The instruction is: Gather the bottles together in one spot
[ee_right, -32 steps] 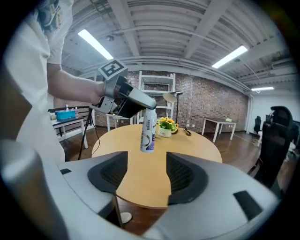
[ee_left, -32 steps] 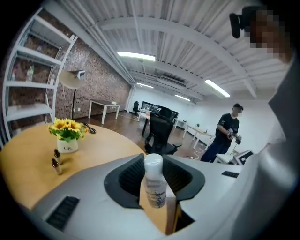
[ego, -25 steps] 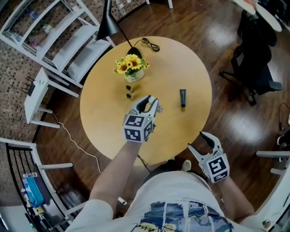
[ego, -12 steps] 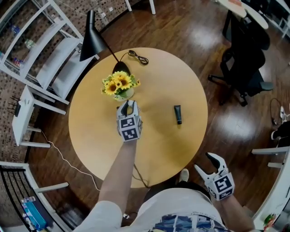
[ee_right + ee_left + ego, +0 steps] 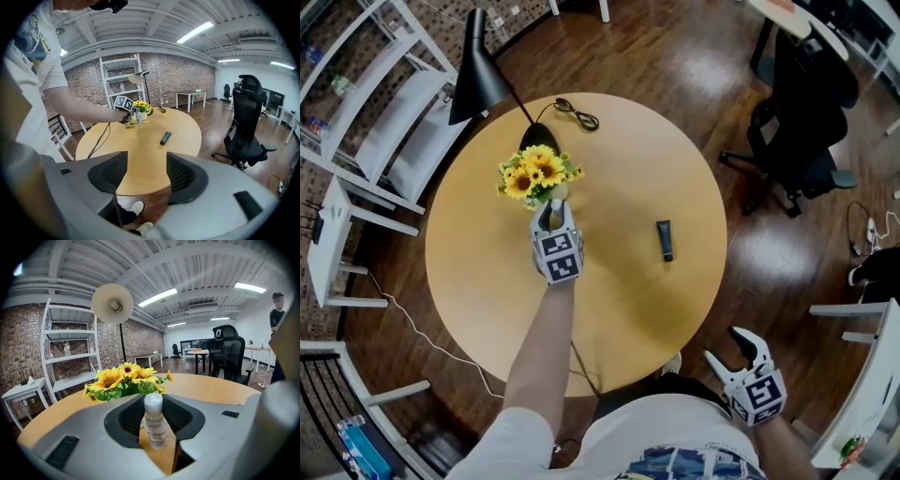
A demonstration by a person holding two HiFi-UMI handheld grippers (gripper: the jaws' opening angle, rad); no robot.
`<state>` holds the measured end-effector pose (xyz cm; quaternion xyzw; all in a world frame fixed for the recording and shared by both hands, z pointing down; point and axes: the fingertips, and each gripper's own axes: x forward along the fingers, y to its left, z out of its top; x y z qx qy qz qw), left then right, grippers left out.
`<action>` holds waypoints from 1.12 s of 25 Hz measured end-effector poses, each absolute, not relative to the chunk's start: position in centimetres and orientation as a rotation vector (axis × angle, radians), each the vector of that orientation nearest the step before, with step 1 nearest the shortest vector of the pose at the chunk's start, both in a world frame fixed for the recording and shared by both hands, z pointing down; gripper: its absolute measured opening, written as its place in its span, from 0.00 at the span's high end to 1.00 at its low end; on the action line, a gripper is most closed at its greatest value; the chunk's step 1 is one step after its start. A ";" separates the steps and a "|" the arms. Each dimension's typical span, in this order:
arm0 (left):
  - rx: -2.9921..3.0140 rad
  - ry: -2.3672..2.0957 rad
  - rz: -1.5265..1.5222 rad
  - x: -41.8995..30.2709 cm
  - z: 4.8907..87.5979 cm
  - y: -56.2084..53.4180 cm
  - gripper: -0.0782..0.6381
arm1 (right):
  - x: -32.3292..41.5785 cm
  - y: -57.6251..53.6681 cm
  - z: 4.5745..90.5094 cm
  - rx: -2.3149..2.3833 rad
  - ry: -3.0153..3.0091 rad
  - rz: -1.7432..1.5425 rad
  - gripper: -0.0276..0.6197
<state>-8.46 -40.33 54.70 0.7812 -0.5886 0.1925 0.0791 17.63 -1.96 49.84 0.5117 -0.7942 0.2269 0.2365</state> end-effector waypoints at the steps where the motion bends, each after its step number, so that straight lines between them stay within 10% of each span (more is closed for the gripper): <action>1: 2.340 -1.763 0.578 -8.4 54.7 -40.4 0.72 | 17.6 -2.1 49.8 1.405 -2.175 0.623 0.52; 17: 2.383 -1.841 0.483 -8.9 49.4 -37.6 0.66 | 17.6 -2.5 49.4 1.376 -2.221 0.568 0.52; 28: 2.325 -1.758 0.284 -7.3 40.5 -16.1 0.66 | 17.7 0.9 46.9 1.156 -2.435 0.424 0.50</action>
